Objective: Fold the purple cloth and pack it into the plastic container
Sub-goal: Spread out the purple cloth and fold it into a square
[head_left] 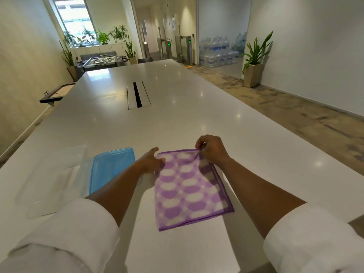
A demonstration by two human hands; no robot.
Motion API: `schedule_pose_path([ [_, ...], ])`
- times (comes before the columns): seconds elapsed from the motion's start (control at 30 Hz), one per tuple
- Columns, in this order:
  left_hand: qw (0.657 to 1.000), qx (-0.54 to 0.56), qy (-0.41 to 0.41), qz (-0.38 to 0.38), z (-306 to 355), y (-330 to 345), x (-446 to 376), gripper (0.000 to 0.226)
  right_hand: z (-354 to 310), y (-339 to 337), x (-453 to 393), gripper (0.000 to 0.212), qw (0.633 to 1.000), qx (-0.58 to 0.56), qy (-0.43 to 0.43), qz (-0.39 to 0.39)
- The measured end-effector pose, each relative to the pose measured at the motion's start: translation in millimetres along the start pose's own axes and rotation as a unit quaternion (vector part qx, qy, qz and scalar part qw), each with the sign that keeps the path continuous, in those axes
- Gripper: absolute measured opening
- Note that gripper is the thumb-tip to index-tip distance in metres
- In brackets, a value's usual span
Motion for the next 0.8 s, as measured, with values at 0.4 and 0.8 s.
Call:
schedule_pose_path([
  [0.4,0.982,0.079,0.099,0.141,-7,-39,-8,0.022,-3,1,-25,0.023,0.998,0.019,0.000,0.064],
  [0.8,0.978,0.002,0.210,0.020,-10,-42,21,0.022,3,-12,-3,0.021,0.998,-0.060,0.003,0.001],
])
Point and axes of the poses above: each hand's wrist, its own x-axis away from the middle knuckle, its own y-axis out of the palm, z = x × y, the point moved 1 cm from there along -x, towards the middle knuckle, and after that the axes turned 1 degree about y, right-handed, at the moved point
